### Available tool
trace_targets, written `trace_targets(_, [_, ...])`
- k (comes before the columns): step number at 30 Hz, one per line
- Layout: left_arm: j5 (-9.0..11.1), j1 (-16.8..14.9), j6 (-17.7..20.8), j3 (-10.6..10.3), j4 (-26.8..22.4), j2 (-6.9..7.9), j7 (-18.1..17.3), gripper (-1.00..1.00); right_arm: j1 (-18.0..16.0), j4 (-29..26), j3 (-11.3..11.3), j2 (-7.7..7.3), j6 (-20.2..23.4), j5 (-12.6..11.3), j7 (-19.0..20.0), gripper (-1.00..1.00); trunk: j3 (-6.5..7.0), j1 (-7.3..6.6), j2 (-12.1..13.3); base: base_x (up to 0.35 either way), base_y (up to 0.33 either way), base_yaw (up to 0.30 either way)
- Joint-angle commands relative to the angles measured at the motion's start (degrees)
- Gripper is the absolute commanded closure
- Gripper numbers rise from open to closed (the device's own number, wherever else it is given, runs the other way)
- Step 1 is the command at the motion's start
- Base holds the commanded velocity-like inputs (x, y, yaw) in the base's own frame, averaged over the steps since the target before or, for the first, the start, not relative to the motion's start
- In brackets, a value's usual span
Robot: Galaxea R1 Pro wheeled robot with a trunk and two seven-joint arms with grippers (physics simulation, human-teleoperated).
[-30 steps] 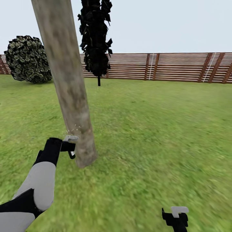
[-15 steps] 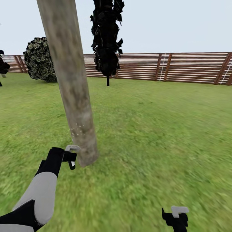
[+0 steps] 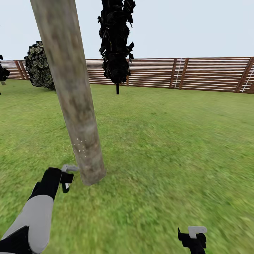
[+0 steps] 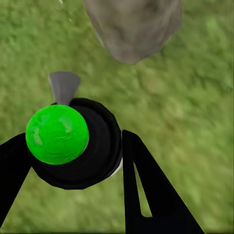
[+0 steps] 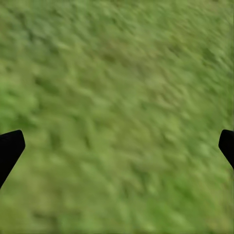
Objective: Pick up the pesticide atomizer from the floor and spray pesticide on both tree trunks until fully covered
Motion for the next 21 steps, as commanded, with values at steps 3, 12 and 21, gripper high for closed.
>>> trace_targets(3, [-0.3,0.2,0.0,0.1,1.0,-1.06,-0.2,1.0,0.0,0.1,-0.3,0.01,-0.1,0.6,-0.2,-1.0,-0.05,-0.01,0.0,0.0,0.0,0.0])
trace_targets(12, [-0.6,0.3,-0.1,0.3,1.1,-3.45,-0.1,1.0,0.0,0.1,-0.3,0.1,-0.1,0.6,-0.2,-1.0,-0.05,-0.01,0.0,0.027,0.0,0.133])
trace_targets(21, [-0.2,3.1,-2.4,0.4,2.4,-3.45,5.1,1.0,0.0,0.1,-0.3,0.1,-0.1,0.6,-0.2,-1.0,-0.05,-0.01,0.0,0.299,-0.085,0.105])
